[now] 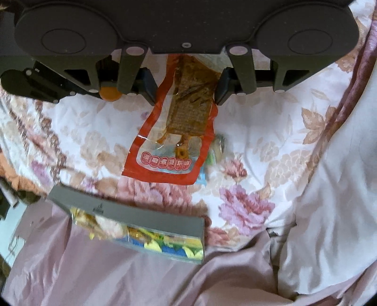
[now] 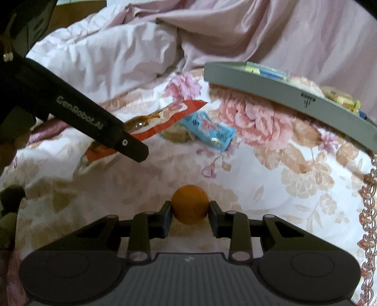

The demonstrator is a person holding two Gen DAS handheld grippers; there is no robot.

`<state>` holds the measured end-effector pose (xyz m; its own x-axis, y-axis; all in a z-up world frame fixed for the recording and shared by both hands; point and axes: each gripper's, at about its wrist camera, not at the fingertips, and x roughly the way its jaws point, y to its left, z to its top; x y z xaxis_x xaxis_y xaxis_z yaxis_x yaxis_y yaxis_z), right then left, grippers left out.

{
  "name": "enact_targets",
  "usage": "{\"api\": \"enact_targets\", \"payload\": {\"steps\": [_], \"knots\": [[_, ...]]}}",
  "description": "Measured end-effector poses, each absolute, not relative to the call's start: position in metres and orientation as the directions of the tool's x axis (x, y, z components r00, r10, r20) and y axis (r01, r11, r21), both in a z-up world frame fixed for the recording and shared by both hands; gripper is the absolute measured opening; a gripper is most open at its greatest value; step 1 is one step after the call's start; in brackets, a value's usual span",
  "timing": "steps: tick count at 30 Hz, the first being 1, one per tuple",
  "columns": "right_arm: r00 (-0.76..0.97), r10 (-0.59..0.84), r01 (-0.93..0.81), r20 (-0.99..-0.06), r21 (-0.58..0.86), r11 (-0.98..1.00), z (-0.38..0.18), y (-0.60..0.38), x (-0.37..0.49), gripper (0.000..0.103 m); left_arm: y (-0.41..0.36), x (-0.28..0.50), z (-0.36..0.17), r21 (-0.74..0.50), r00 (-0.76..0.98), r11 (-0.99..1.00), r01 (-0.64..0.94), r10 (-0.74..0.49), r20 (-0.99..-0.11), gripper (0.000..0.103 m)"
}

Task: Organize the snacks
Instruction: 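Close the left tool on the jerky pack and lift both snacks toward the tray, then lower both snacks into the grey tray and open both tools to release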

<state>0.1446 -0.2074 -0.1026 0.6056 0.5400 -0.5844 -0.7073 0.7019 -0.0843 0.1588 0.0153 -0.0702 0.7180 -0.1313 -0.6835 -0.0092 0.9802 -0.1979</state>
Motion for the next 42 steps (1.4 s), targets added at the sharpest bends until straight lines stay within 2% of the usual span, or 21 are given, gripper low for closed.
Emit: {"api": "enact_targets", "payload": {"steps": [13,23,29,42], "knots": [[0.716,0.558,-0.627,-0.42,-0.035,0.778,-0.065,-0.227,0.152,0.037,0.002,0.171,-0.023,-0.25,0.826,0.967,-0.047,-0.103,-0.554,0.054],[0.798,0.545,-0.57,-0.257,-0.027,0.821,-0.031,-0.239,0.181,0.037,-0.012,0.207,0.009,-0.239,0.849,0.966,-0.101,-0.042,-0.527,0.054],[0.829,0.522,-0.528,-0.2,0.029,0.849,-0.027,-0.256,0.207,0.037,-0.019,0.232,0.019,-0.219,0.86,0.969,-0.111,-0.016,-0.509,0.054],[0.855,0.512,-0.513,-0.08,0.014,0.858,-0.023,-0.247,0.252,0.037,-0.012,0.291,0.052,-0.243,0.897,0.955,-0.172,0.049,-0.439,0.054]]}}
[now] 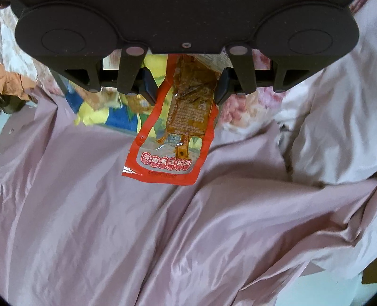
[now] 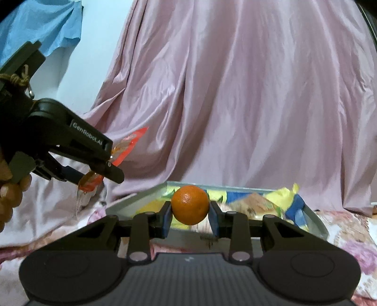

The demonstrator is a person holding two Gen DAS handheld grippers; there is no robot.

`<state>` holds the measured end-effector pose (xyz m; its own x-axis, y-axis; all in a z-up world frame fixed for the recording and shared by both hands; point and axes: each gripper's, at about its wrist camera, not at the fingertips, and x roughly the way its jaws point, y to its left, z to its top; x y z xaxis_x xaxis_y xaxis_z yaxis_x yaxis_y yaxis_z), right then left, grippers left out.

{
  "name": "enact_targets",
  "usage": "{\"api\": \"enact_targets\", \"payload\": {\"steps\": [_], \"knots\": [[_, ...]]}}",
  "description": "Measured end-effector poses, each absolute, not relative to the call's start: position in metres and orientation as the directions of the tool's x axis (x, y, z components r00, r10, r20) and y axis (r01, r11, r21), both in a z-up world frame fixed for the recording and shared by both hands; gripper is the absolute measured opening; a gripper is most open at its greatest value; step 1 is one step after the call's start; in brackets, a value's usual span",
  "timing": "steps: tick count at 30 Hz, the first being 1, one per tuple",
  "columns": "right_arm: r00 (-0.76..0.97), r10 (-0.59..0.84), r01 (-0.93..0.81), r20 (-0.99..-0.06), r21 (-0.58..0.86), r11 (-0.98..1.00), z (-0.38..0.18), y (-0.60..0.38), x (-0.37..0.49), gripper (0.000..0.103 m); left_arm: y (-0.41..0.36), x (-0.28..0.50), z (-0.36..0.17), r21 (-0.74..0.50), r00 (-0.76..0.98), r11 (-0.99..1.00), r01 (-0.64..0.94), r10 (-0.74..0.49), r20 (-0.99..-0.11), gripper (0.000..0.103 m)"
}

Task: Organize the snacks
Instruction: 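Lower both snacks into the grey tray and open both tools to release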

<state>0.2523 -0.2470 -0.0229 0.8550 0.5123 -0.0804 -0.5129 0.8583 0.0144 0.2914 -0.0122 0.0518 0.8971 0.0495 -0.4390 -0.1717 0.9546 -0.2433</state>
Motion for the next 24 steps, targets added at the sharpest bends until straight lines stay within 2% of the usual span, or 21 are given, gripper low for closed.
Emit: {"api": "enact_targets", "payload": {"steps": [9,24], "knots": [[0.839,0.54,-0.541,-0.066,0.009,0.841,-0.035,-0.223,0.288,0.037,-0.022,0.347,0.049,-0.218,0.906,0.959,-0.18,0.076,-0.417,0.054],[0.827,0.539,-0.541,-0.158,0.036,0.84,-0.053,-0.217,0.305,0.037,-0.038,0.394,0.006,-0.175,0.856,0.97,-0.17,0.058,-0.514,0.057]]}}
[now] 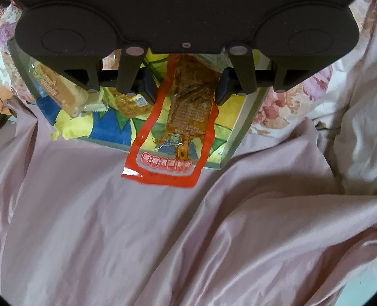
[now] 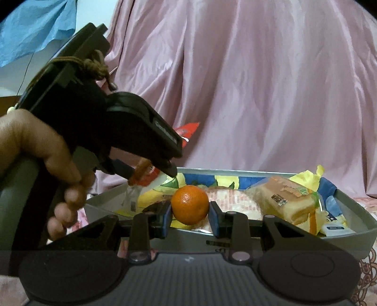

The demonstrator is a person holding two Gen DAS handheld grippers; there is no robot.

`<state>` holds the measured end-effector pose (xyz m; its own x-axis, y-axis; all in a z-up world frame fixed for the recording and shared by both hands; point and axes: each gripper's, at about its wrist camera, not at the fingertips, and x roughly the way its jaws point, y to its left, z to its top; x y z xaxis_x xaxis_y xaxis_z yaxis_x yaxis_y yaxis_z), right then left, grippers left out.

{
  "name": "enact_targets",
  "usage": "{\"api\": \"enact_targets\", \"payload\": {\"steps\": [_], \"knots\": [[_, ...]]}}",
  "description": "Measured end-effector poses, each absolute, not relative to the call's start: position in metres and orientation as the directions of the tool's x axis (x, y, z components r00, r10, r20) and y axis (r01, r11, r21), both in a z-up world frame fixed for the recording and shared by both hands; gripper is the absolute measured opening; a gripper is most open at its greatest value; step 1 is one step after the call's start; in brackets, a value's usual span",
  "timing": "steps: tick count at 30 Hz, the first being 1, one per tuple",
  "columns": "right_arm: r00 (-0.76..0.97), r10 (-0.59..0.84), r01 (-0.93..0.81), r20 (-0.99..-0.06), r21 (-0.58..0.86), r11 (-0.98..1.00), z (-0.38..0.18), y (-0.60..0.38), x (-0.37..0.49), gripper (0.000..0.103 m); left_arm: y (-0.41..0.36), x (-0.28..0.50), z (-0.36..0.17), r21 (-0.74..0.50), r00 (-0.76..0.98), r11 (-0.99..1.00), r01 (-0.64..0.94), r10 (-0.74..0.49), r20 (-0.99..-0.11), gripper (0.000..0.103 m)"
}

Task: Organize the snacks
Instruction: 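Lower both snacks into the grey tray and open both tools to release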

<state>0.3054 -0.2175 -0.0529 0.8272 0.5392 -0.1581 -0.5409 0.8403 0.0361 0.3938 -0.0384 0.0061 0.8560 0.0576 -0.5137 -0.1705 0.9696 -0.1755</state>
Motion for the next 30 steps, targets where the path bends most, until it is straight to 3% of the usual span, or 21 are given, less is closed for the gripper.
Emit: {"api": "enact_targets", "payload": {"steps": [7,11,14,18,24,30], "knots": [[0.821,0.544,-0.546,-0.172,0.039,0.837,-0.053,-0.212,0.309,0.038,-0.033,0.393,0.002,-0.193,0.854,0.963,-0.188,0.063,-0.517,0.058],[0.821,0.543,-0.546,-0.176,0.037,0.837,-0.053,-0.209,0.312,0.042,-0.03,0.39,0.003,-0.197,0.86,0.963,-0.186,0.063,-0.506,0.072],[0.825,0.538,-0.541,-0.174,0.033,0.84,-0.054,-0.208,0.313,0.047,-0.028,0.385,0.005,-0.213,0.866,0.959,-0.186,0.058,-0.496,0.076],[0.831,0.53,-0.533,-0.169,0.031,0.845,-0.052,-0.208,0.311,0.059,-0.023,0.374,0.011,-0.223,0.879,0.955,-0.195,0.069,-0.472,0.093],[0.85,0.512,-0.513,-0.127,0.029,0.858,-0.04,-0.214,0.301,0.084,-0.013,0.347,0.03,-0.233,0.905,0.95,-0.207,0.095,-0.415,0.102],[0.872,0.484,-0.484,-0.074,0.027,0.875,-0.02,-0.223,0.279,0.099,-0.004,0.31,0.048,-0.26,0.929,0.941,-0.216,0.116,-0.351,0.102]]}}
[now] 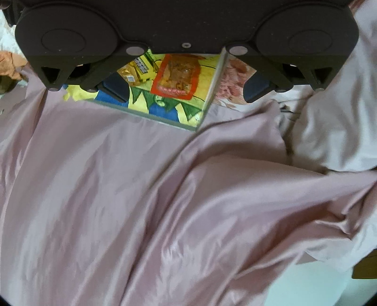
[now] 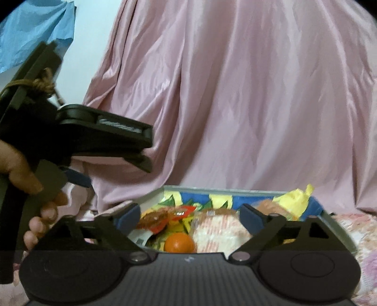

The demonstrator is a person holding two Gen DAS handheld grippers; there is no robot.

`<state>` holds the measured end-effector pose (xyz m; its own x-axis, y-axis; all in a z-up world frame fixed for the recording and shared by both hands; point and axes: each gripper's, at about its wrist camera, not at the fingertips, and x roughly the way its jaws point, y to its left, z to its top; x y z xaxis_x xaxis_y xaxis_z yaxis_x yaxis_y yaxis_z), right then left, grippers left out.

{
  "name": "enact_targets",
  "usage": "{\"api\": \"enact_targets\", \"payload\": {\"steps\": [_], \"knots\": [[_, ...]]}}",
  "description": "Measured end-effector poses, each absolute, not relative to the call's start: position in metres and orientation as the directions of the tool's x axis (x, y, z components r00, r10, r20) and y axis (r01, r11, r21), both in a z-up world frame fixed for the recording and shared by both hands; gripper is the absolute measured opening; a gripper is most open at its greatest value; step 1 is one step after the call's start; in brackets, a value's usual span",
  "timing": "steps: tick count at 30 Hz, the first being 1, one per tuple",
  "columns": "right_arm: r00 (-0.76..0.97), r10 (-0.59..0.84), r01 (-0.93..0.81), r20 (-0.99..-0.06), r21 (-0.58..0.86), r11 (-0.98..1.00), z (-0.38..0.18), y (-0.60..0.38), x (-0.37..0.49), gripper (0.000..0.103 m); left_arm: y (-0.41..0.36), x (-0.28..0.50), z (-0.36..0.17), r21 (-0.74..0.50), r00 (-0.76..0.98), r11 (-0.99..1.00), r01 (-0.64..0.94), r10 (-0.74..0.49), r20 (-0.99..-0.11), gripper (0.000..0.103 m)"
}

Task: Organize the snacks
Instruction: 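Lower both snacks into the grey tray and open both tools to release, then move both open tools back toward the blue packet and wrapped pastry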

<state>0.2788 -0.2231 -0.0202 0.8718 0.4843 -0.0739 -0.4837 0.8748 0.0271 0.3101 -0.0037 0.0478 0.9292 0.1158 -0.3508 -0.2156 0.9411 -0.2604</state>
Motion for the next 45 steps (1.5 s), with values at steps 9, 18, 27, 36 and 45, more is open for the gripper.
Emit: {"api": "enact_targets", "payload": {"steps": [9,18,27,36,45], "knots": [[0.905,0.426,-0.425,-0.001,0.058,0.903,0.007,-0.245,0.232,0.103,0.001,0.243,0.06,-0.231,0.94,0.943,-0.239,0.166,-0.297,0.102],[0.918,0.397,-0.396,0.002,0.061,0.916,0.016,-0.253,0.185,0.103,0.012,0.173,0.043,-0.189,0.929,0.952,-0.24,0.169,-0.329,0.102],[0.91,0.415,-0.415,-0.019,0.003,0.91,0.012,-0.255,0.13,0.103,0.018,0.12,0.014,-0.143,0.914,0.958,-0.248,0.183,-0.362,0.102],[0.905,0.412,-0.417,-0.11,-0.027,0.909,-0.008,-0.262,0.087,0.103,0.008,0.088,-0.012,-0.083,0.905,0.976,-0.2,0.152,-0.398,0.102],[0.905,0.384,-0.395,-0.183,-0.023,0.918,-0.026,-0.271,0.067,0.103,-0.002,0.076,-0.031,0.0,0.889,0.988,-0.155,0.139,-0.435,0.102]]}}
